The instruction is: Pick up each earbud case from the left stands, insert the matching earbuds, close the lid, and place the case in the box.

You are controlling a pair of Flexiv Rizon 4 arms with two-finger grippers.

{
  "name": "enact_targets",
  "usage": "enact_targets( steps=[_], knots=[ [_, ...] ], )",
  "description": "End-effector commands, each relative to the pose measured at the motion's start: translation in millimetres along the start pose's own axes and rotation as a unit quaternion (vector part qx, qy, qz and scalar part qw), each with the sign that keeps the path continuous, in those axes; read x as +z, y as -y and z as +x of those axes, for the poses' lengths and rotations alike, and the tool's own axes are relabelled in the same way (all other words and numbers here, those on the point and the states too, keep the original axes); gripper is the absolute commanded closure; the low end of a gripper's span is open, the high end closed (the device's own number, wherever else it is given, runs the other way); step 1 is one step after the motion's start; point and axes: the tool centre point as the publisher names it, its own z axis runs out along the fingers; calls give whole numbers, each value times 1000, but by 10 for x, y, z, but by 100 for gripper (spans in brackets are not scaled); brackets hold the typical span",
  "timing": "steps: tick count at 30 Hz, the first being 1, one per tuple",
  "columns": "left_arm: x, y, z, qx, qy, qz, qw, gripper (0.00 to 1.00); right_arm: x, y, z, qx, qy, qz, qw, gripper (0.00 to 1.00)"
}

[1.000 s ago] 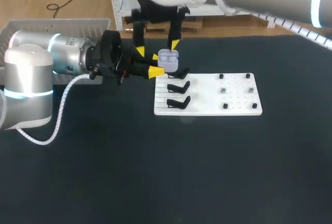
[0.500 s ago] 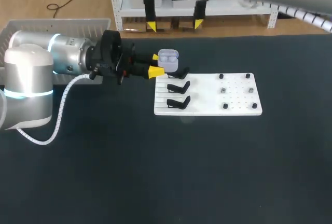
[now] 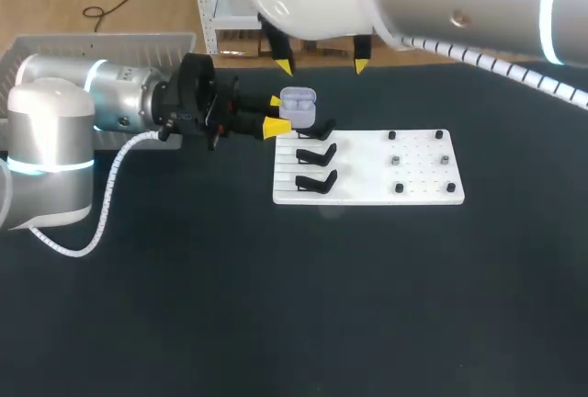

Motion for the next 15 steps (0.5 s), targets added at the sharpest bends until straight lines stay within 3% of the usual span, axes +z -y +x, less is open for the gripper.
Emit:
enact_targets(
  steps=[1,15],
  knots=[
    [1,19,3,2,0,-3,1000,100,66,25,-26,3,-8,4,1000,0],
    [1,19,3,2,0,-3,1000,100,197,3,-5,2,-18,5,1000,0]
  ],
)
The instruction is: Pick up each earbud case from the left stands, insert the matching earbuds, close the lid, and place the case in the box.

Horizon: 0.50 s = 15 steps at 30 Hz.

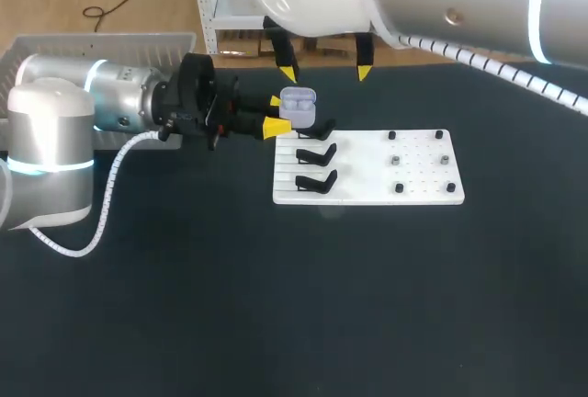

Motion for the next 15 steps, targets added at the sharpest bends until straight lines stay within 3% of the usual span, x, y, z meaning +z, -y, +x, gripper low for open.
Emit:
enact_targets(
  steps=[1,15],
  knots=[
    [1,19,3,2,0,-3,1000,100,43,-11,12,0,-1,-1,1000,0],
    [1,19,3,2,0,-3,1000,100,149,31,78,1,-23,4,1000,0]
  ],
)
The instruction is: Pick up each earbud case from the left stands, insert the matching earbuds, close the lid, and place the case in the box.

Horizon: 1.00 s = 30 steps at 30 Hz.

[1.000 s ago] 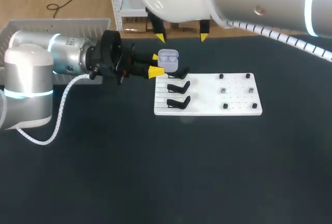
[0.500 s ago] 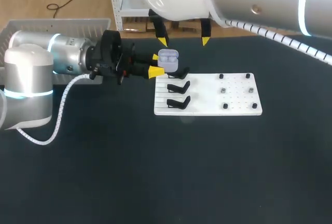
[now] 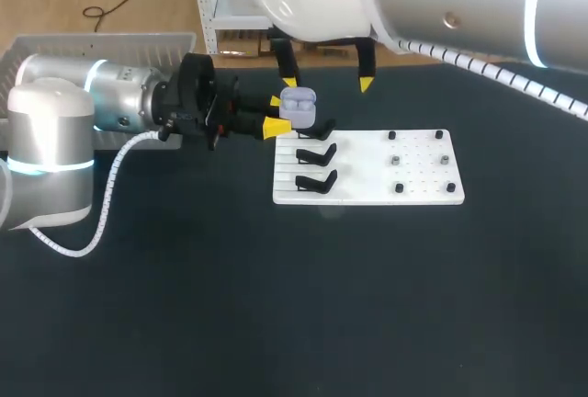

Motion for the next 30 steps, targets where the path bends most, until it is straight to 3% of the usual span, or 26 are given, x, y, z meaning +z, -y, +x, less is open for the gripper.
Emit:
enact_targets(
  steps=[1,12,15,19,21,25,30],
  knots=[
    [0,18,2,2,0,-3,1000,100,3,10,31,0,-3,1,1000,0],
    [0,18,2,2,0,-3,1000,100,-6,83,197,10,-22,-10,1000,0],
    [0,18,2,2,0,-3,1000,100,-143,127,170,27,17,-21,999,0],
    [0,18,2,2,0,-3,1000,100,-544,191,146,6,87,-50,995,0],
    [0,18,2,2,0,-3,1000,100,-749,232,176,-18,114,-89,989,0],
    [0,18,2,2,0,-3,1000,100,-969,276,345,-125,171,-205,956,0],
    [0,18,2,2,0,-3,1000,100,-1010,341,491,-170,182,-264,932,0]
  ],
)
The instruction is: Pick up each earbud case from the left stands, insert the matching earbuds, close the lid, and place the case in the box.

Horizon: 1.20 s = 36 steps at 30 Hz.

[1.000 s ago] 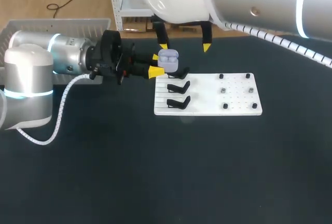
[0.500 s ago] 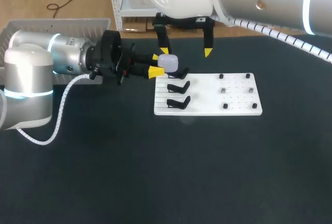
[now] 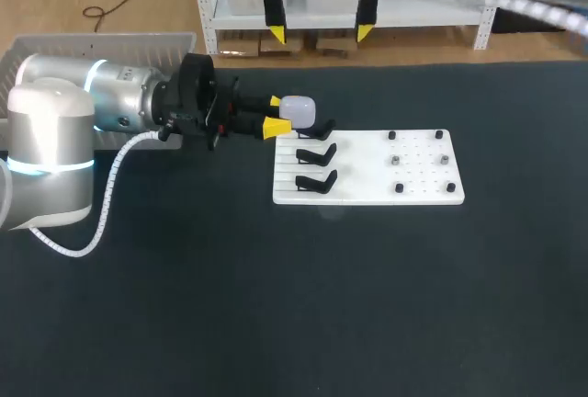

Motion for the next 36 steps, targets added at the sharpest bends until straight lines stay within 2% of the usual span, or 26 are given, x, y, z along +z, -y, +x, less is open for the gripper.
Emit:
enact_targets(
  steps=[1,7,11,14,17,22,26,29,31,33,36],
  knots=[
    [1,19,3,2,0,-3,1000,100,-29,271,345,-102,138,-192,966,0],
    [1,19,3,2,0,-3,1000,100,-79,385,477,-144,164,-249,943,0],
    [-113,37,-113,-32,17,-59,998,100,-140,407,522,-174,175,-282,927,0],
    [-230,56,-224,-57,36,-108,992,100,-140,407,522,-174,175,-282,927,0],
    [-336,127,-402,-62,53,-147,986,100,-140,407,522,-174,175,-282,927,0],
    [-551,240,-724,-73,71,-191,976,100,-140,407,522,-174,175,-282,927,0],
    [-748,260,-974,-43,55,-222,973,100,-140,407,522,-174,175,-282,927,0],
    [-969,235,-1112,-31,45,-258,965,100,-140,407,522,-174,175,-282,927,0],
    [-1122,211,-1187,-17,24,-278,960,100,-140,407,522,-174,175,-282,927,0],
    [-1291,186,-1203,-23,19,-303,952,100,-140,407,522,-174,175,-282,927,0],
    [-1592,126,-1117,-37,-8,-343,939,100,-140,407,522,-174,175,-282,927,0]
  ],
)
